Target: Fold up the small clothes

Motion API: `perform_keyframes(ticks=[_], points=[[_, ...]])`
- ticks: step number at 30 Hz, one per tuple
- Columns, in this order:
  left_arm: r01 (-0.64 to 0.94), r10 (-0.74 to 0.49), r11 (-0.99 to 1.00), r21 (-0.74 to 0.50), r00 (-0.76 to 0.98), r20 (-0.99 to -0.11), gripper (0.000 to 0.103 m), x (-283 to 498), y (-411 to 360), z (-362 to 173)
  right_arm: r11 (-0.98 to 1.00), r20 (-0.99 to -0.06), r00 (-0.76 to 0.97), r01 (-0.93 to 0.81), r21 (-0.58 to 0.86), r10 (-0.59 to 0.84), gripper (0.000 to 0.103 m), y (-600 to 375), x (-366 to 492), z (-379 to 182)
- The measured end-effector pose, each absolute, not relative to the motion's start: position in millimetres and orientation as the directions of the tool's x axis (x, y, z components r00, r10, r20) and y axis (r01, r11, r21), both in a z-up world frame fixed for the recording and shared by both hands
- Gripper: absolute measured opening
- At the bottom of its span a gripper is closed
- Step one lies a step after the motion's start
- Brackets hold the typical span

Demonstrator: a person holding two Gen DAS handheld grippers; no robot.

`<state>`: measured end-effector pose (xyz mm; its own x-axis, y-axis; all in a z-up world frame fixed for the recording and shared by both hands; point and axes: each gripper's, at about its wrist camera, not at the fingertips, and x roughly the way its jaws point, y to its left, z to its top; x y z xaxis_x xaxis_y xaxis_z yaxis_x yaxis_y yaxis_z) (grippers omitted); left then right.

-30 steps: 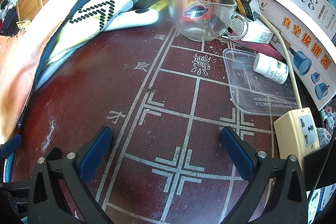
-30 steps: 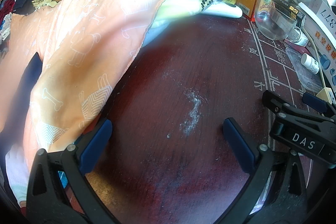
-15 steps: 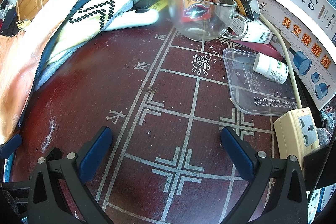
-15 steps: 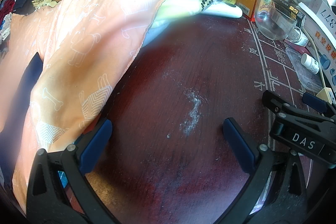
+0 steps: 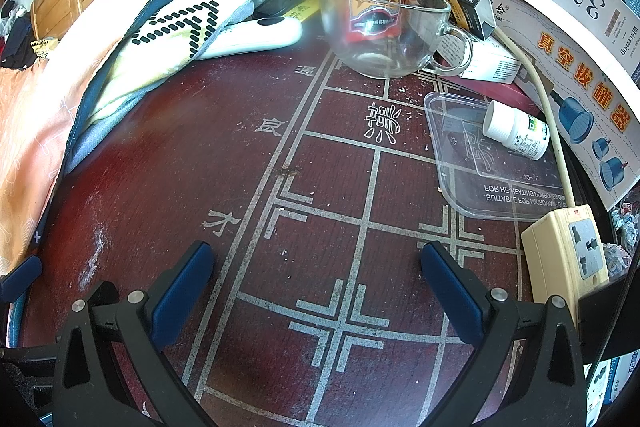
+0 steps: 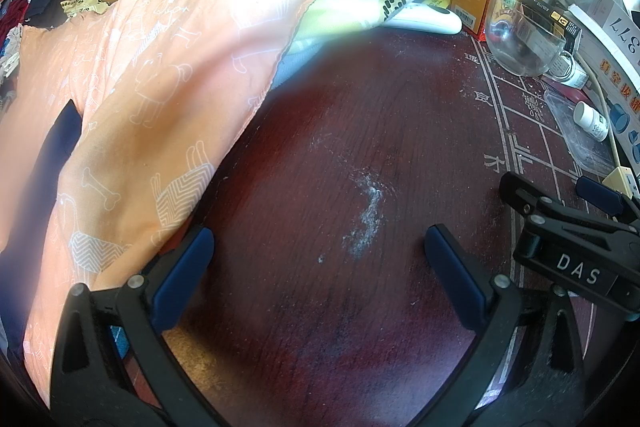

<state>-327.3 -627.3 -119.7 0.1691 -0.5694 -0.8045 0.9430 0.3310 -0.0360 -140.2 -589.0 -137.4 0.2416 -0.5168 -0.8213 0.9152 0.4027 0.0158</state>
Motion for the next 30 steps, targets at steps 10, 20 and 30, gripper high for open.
perform_keyframes(ticks=[10,20,30], points=[[0.943,-0.569,0.331,-0.036,0.169,-0.805,0.103,-327,-627,-120,0.403,-0.821,0.241,0.915,0.016,-0.517,0.103,-589,-140,-137],[0.943,-0.569,0.33,-0.034,0.17,-0.805,0.103,-328,-628,-120,0.448,-0.816,0.292,0.893,0.046,-0.499,0.103,-595,-141,-139],[0.944,-0.569,0.329,-0.035,0.168,-0.805,0.103,-327,-630,-121,0.801,-0.477,0.844,0.455,0.389,-0.247,0.103,-510,-204,-16]])
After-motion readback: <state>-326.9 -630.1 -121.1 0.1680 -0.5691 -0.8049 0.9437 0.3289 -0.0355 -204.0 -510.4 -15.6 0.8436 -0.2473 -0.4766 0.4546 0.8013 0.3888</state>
